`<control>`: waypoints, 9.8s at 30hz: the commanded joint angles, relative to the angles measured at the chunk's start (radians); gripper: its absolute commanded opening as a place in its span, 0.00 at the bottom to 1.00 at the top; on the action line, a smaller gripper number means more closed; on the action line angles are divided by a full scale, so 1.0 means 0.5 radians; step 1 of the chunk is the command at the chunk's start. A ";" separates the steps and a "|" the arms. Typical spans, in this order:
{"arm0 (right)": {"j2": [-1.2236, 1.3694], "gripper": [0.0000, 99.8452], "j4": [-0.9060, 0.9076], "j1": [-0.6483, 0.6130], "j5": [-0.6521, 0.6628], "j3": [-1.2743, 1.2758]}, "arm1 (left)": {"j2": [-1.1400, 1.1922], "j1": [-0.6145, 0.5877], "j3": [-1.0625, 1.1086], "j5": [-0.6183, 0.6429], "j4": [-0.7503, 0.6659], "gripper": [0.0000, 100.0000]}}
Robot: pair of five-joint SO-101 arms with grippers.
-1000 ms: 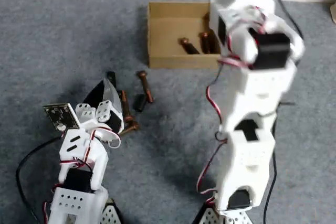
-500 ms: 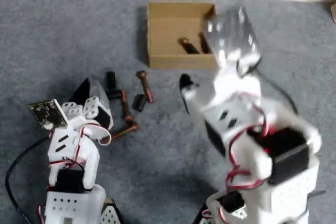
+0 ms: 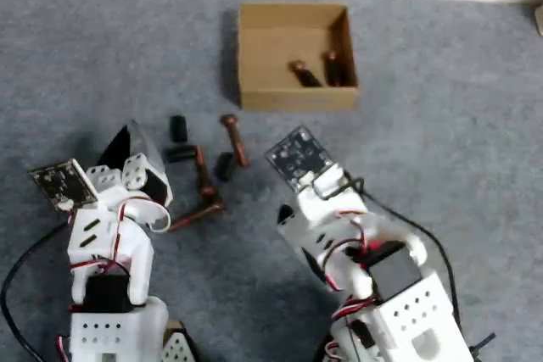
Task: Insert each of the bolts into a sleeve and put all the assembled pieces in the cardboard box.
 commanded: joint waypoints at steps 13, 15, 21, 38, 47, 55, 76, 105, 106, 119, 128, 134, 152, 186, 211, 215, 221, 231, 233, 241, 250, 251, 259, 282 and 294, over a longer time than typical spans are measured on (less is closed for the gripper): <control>-0.023 0.32 -0.775 -0.201 -0.068 0.692 | 1.465 -0.198 -0.919 -0.080 0.157 0.01; -0.023 0.32 -0.802 -0.336 -0.071 0.775 | 1.659 -0.235 -1.030 -0.080 0.157 0.02; -0.023 0.32 -0.934 -0.416 -0.083 0.833 | 2.024 -0.269 -1.229 -0.080 0.160 0.02; 0.603 0.32 -1.625 -0.597 -0.559 0.560 | 1.416 -0.474 -1.223 0.114 0.562 0.02; 2.061 0.32 -1.622 -0.621 -0.592 -0.646 | 1.410 -0.680 -1.284 0.104 0.565 0.02; 2.816 0.32 -1.416 -0.643 -0.598 -1.551 | 1.407 -0.956 -1.468 0.114 0.733 0.02; 3.976 0.32 -0.631 -0.563 -0.736 -3.371 | 1.407 -0.953 -1.487 0.114 0.746 0.02; 4.071 0.32 -0.284 -0.486 -1.181 -3.494 | 1.339 -0.953 -1.487 0.114 0.816 0.02; 4.074 0.32 -0.287 -0.486 -1.181 -3.491 | 1.287 -0.953 -1.478 0.114 0.835 0.02; 4.408 0.32 -0.529 -0.499 -1.412 -3.595 | 0.563 -0.833 -1.137 0.101 0.878 0.02; 4.463 0.32 -0.275 -0.434 -1.412 -4.117 | 0.572 -0.824 -1.100 0.101 0.835 0.02; 4.586 0.32 -0.287 -0.456 -1.405 -4.181 | 0.560 -0.824 -1.100 0.101 0.835 0.02; 4.641 0.13 -0.201 -0.554 -1.154 -4.203 | 0.557 -0.833 -1.100 0.101 0.844 0.02; 4.657 0.01 0.523 -0.680 -1.142 -5.080 | 0.557 -0.824 -1.094 0.101 0.838 0.02; 2.908 0.01 1.017 -0.189 -0.690 -4.368 | 0.560 -0.480 -1.051 0.012 0.884 0.02; 2.521 0.01 1.017 0.005 -0.460 -3.705 | 0.557 -0.453 -1.030 0.009 0.884 0.02; 1.932 0.01 1.017 0.253 -0.279 -2.493 | 0.557 -0.453 -1.026 0.012 0.887 0.02; 0.901 0.01 0.956 0.265 -0.083 -0.977 | 0.557 -0.450 -1.023 0.009 0.890 0.02; 0.806 0.01 0.852 0.269 0.006 -0.674 | 0.557 -0.450 -1.023 0.009 0.890 0.02; 0.615 0.01 0.244 0.548 0.206 0.002 | 0.557 -0.450 -1.020 0.009 0.890 0.02; 0.471 0.01 -0.750 0.631 0.227 0.707 | 0.557 -0.327 -0.950 0.003 0.881 0.02; 0.471 0.01 -0.888 0.628 0.227 0.790 | 0.557 -0.321 -0.947 0.003 0.881 0.02; 0.471 0.01 -1.717 0.628 -0.101 1.220 | 0.557 -0.311 -0.928 0.003 0.881 0.02; 0.474 0.21 -0.931 0.542 -0.104 0.796 | 0.557 -0.308 -0.922 0.003 0.881 0.02; 0.931 0.21 -0.683 0.474 -0.212 0.318 | 0.557 -0.308 -0.922 0.003 0.881 0.02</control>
